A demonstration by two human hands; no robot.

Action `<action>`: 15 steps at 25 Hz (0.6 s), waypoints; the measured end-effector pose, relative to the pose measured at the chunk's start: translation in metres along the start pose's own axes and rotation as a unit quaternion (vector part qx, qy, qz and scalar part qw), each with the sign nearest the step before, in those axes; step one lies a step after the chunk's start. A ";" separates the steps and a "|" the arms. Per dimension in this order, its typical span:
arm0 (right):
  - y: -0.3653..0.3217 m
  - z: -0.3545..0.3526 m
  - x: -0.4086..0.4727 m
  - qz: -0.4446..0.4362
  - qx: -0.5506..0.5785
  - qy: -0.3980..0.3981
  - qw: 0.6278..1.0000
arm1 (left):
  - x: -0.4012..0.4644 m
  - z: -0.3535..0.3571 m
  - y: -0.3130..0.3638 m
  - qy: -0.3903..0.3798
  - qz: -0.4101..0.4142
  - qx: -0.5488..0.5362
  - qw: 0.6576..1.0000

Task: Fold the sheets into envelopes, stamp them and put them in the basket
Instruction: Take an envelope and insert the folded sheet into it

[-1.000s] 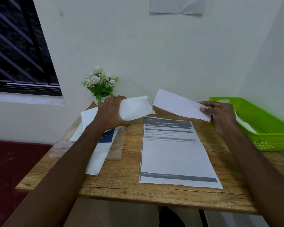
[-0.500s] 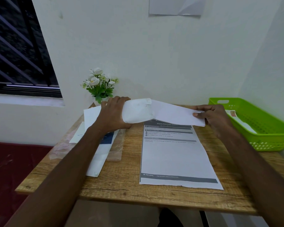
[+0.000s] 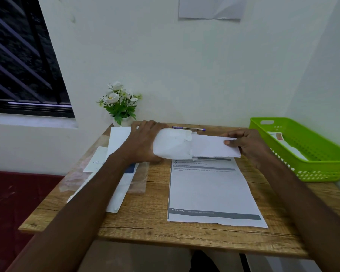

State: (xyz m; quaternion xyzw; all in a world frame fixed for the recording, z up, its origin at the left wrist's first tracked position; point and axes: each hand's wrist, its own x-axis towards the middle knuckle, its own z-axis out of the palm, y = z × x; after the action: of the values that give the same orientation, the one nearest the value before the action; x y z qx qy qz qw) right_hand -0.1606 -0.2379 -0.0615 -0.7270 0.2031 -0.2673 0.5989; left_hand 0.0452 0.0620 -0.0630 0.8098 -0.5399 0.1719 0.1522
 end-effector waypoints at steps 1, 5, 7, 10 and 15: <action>0.001 0.004 -0.001 0.005 0.007 0.000 1.000 | 0.001 0.001 0.003 -0.006 0.004 -0.005 1.000; 0.004 0.022 -0.007 0.024 0.014 -0.007 1.000 | 0.005 0.006 0.015 -0.021 0.009 -0.025 0.999; 0.007 0.031 -0.012 0.033 0.010 -0.012 0.999 | 0.005 0.008 0.018 -0.029 0.009 -0.036 0.999; 0.007 0.039 -0.017 0.029 0.018 -0.038 0.999 | 0.005 0.011 0.020 -0.036 0.010 -0.049 0.998; 0.001 0.032 -0.017 0.056 0.028 -0.033 0.997 | 0.004 0.007 0.010 -0.021 -0.002 -0.043 0.999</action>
State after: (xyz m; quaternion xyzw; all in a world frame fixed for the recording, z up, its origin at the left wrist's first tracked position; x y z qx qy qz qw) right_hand -0.1534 -0.2036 -0.0691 -0.7060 0.2163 -0.2147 0.6393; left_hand 0.0383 0.0518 -0.0673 0.8073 -0.5478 0.1311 0.1759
